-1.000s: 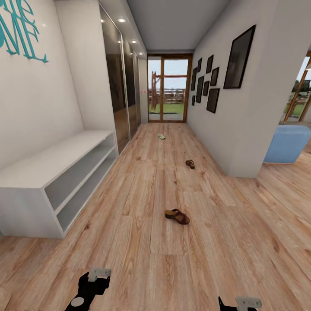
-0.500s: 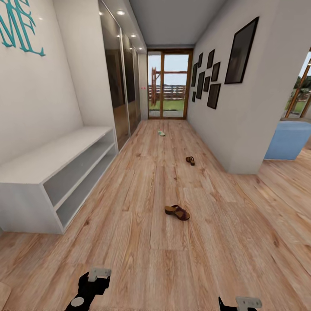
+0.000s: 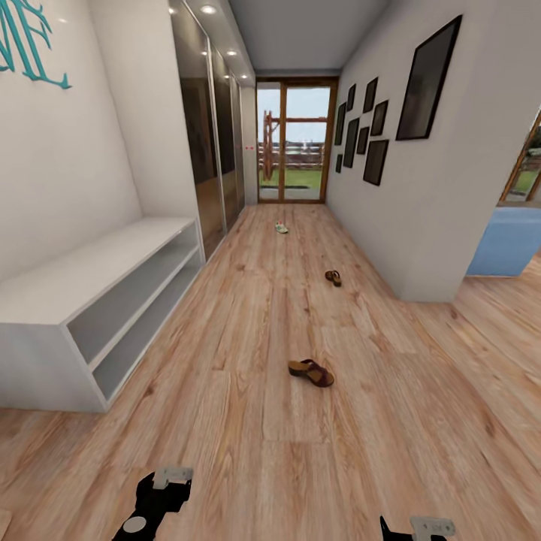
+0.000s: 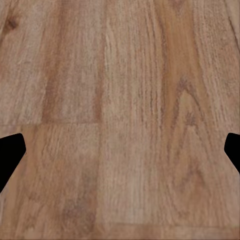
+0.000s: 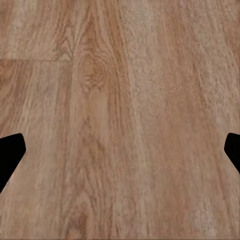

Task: Pick up the two gym shoes and the two sandals from the corridor floor and place them onto the hallstand (shoe rack) in the corridor, making sure they are on the rack and not on the floor. Arrange them so the two gym shoes are next to each other and the two sandals are next to each other.

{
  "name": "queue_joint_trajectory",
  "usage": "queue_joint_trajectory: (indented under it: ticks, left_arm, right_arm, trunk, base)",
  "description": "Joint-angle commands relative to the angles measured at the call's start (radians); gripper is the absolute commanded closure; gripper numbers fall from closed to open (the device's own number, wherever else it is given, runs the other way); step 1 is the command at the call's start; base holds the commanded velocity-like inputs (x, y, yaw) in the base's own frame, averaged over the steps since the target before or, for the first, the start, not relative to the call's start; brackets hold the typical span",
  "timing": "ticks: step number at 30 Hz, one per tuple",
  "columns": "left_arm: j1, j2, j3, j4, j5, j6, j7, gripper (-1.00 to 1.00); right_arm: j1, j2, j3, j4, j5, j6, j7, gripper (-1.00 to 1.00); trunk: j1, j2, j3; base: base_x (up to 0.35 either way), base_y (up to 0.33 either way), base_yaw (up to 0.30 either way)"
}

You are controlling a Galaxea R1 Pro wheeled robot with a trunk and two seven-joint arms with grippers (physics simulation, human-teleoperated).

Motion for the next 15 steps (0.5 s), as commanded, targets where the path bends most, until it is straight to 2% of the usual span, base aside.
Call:
queue_joint_trajectory:
  ticks: [1, 15]
  left_arm:
    - [-0.001, 0.0, 0.001, 0.001, -0.011, -0.003, 0.005, -1.0]
    - [-0.001, 0.0, 0.001, 0.003, -0.01, -0.004, 0.005, -1.0]
  right_arm:
    - [0.0, 0.0, -0.001, 0.0, 0.001, -0.003, -0.001, -1.0]
    - [-0.001, 0.0, -0.001, 0.0, 0.001, -0.003, -0.001, -1.0]
  trunk:
    - [0.0, 0.0, -0.001]
    - [0.0, 0.0, -0.002]
  base:
    - [0.291, 0.069, 0.0]
    - [0.322, 0.08, 0.0]
